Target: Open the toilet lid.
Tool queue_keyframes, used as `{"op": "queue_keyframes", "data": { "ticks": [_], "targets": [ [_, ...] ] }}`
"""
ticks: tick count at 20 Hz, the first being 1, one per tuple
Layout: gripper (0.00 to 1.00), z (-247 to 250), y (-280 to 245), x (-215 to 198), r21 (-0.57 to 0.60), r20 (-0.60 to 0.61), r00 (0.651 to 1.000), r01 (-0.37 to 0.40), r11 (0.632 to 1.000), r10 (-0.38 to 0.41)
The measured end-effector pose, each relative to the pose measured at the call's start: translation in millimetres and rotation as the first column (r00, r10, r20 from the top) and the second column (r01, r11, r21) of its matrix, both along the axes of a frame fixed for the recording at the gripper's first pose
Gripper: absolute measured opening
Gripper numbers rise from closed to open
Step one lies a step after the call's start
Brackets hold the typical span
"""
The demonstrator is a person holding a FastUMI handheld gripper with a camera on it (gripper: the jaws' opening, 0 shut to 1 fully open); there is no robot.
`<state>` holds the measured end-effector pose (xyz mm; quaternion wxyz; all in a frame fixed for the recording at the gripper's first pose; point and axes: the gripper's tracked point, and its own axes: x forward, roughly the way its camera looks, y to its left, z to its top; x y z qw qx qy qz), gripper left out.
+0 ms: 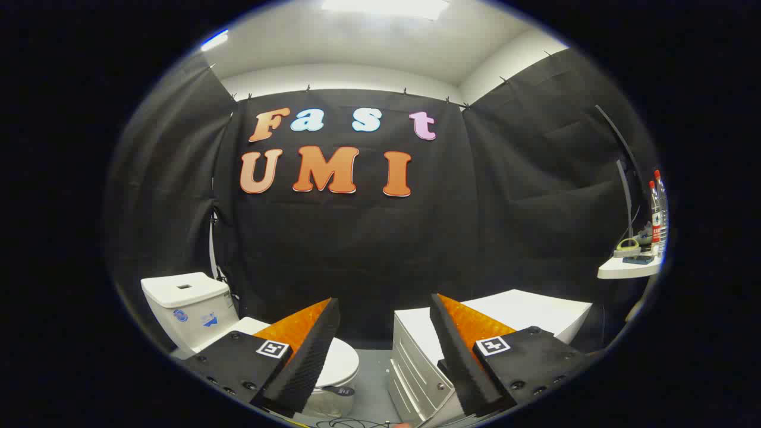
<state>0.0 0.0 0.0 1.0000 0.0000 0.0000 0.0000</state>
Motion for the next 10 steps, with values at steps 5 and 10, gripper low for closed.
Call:
{"op": "queue_keyframes", "data": {
  "ticks": [5,10],
  "targets": [
    [0.98,3.3,-9.7,1.5,-0.045,0.026,0.999,0.027,0.999,-0.026],
    [0.98,7.0,-0.4,-2.9,-0.068,0.047,0.999,0.005,0.998,-0.002]
  ]
}}
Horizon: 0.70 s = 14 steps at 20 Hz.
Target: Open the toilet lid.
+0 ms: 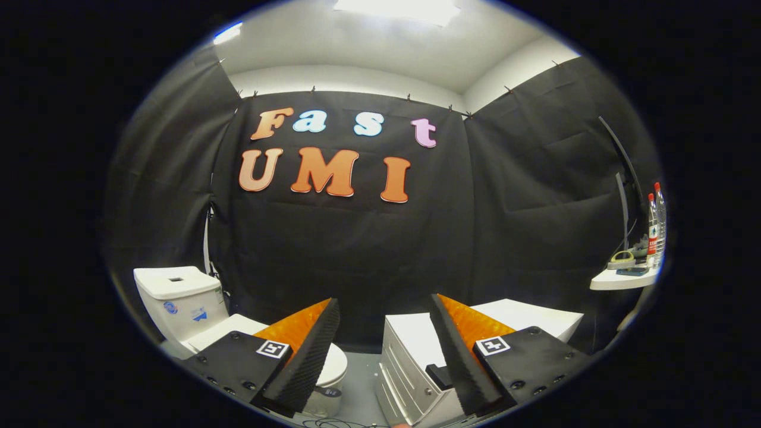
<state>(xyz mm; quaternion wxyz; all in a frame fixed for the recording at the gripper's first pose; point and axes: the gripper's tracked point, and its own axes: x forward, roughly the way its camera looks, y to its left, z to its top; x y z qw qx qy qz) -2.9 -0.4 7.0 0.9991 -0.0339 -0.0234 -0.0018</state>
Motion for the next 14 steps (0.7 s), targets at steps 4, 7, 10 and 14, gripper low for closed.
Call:
{"op": "queue_keyframes", "data": {
  "ticks": [4,7,10,14],
  "targets": [
    [0.98,2,7,-2,-0.012,0.010,1.000,-0.017,1.000,0.017],
    [0.98,3,10,-1,-0.029,0.016,0.999,-0.030,0.999,0.030],
    [0.98,37,3,7,-0.023,0.073,0.997,-0.026,0.999,0.027],
    [0.98,87,25,19,0.028,0.156,0.985,-0.082,0.996,0.077]
  ]
}}
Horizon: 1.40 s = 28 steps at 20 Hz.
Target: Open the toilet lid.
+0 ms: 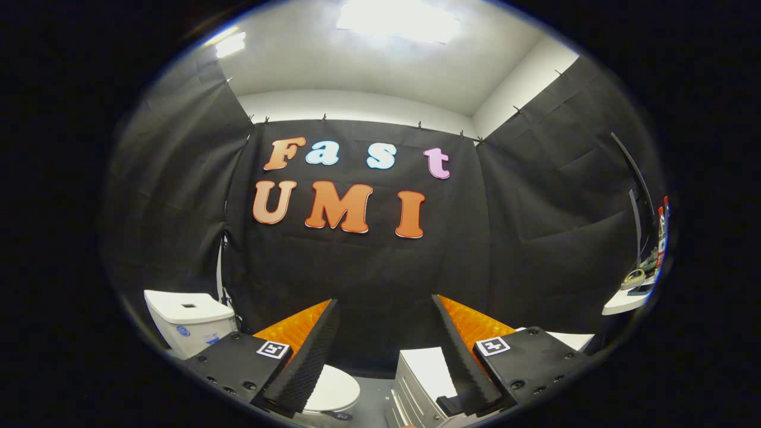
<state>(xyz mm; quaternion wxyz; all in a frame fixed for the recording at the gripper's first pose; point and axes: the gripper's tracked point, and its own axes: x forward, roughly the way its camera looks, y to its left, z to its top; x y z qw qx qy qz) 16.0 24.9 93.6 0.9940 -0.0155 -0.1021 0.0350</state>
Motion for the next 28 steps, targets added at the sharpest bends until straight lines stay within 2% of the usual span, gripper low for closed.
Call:
{"op": "queue_keyframes", "data": {
  "ticks": [4,8,9,11,14,18,21,24,28],
  "targets": [
    [0.98,8,31,27,0.081,-0.008,1.000,-0.009,0.997,0.010],
    [0.98,-15,48,60,0.109,-0.052,0.999,-0.002,0.994,0.008],
    [0.99,-22,50,65,0.148,-0.067,0.998,0.002,0.989,0.008],
    [0.99,-48,60,68,0.279,-0.099,0.994,-0.006,0.960,0.035],
    [0.99,-131,53,65,0.414,-0.194,0.980,0.047,0.909,0.037],
    [0.98,-243,29,61,0.488,-0.388,0.922,0.209,0.847,-0.003],
    [0.97,-291,27,63,0.546,-0.480,0.877,0.288,0.787,0.013],
    [0.97,-325,18,66,0.537,-0.521,0.852,0.362,0.762,-0.037],
    [0.96,-389,20,65,0.515,-0.625,0.780,0.452,0.729,-0.042]
  ]
}}
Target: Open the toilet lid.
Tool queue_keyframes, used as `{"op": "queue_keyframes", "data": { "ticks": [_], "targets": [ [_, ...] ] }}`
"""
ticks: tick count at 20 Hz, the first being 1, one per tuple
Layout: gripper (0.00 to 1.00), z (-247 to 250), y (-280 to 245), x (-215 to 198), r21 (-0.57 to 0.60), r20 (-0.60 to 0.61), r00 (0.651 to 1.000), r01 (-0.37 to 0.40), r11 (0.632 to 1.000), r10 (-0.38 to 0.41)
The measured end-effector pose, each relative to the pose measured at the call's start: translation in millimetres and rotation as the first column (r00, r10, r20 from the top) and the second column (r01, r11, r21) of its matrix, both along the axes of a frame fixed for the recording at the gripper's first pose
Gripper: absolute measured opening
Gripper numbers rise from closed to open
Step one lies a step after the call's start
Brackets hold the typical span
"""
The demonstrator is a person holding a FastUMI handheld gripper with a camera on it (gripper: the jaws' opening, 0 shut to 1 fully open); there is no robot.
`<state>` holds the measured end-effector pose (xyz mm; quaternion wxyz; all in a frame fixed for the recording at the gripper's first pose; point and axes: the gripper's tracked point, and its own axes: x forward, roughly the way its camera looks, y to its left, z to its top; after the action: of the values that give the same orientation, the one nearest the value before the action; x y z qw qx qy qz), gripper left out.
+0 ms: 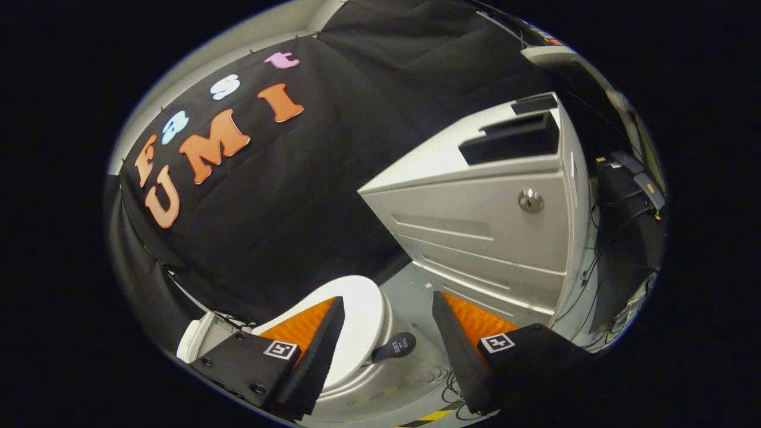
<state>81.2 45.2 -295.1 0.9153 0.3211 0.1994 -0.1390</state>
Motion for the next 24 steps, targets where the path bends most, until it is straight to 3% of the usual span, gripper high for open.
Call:
{"op": "queue_keyframes", "data": {
  "ticks": [5,10,11,13,16,18,21,22,23,24],
  "targets": [
    [0.86,-58,9,9,0.083,-0.115,0.993,-0.002,0.997,0.011],
    [0.81,-80,21,11,0.204,-0.126,0.992,0.021,0.979,0.005],
    [0.81,-83,24,13,0.211,-0.124,0.992,0.018,0.977,0.008],
    [0.71,-86,29,17,0.207,-0.117,0.993,0.009,0.978,0.016],
    [0.71,-90,43,26,0.224,-0.100,0.994,-0.025,0.974,0.048],
    [0.44,-88,42,26,0.210,-0.086,0.995,-0.023,0.977,0.042],
    [0.39,-87,40,24,0.256,-0.063,0.997,-0.017,0.966,0.035],
    [0.31,-86,40,27,0.288,-0.051,0.998,-0.021,0.957,0.037],
    [0.30,-83,37,32,0.309,-0.034,0.999,-0.006,0.951,0.017],
    [0.21,-76,38,26,0.317,-0.020,1.000,-0.015,0.948,0.023]
  ]
}}
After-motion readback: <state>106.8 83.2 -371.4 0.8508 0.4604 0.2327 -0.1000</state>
